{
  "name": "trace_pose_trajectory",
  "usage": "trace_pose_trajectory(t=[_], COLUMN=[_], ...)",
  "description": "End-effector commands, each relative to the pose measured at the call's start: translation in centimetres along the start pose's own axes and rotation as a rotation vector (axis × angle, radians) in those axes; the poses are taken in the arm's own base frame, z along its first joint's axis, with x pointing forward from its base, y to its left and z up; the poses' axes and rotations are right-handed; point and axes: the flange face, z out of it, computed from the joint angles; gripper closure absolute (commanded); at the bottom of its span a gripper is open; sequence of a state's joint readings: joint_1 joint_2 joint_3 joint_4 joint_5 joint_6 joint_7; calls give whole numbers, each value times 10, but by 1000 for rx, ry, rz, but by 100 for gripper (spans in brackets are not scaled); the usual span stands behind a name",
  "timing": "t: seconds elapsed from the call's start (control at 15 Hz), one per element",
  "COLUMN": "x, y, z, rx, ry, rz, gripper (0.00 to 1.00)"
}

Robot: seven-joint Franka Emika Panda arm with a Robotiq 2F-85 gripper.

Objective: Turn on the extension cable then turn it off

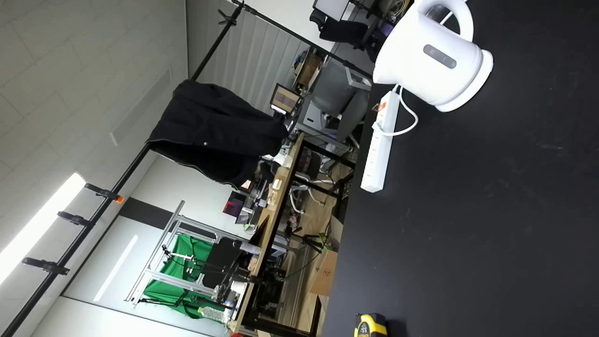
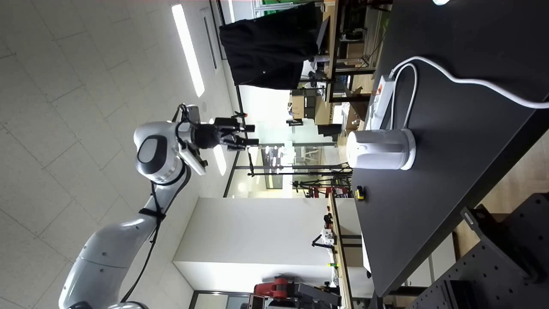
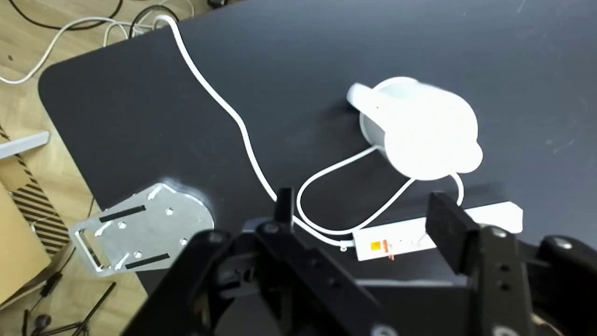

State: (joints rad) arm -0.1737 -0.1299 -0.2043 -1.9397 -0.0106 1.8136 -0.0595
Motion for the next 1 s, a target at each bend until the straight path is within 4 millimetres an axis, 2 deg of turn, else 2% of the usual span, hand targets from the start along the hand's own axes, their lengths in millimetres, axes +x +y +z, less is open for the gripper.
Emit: trace_pose_trajectory(t=[0.0,0.07,0.13,0.2,0.4,0.93], x=[50,59,37,43,43,42], y=[24,30,22,26,23,22], z=[-10,-11,1,2,7,5], rx=[-7,-19,-13,-18,-18,-18], ry=[86,90,70,71,62,64], rz=[106,125,62,65,58,56], gripper=[55,61,68,50,67,67])
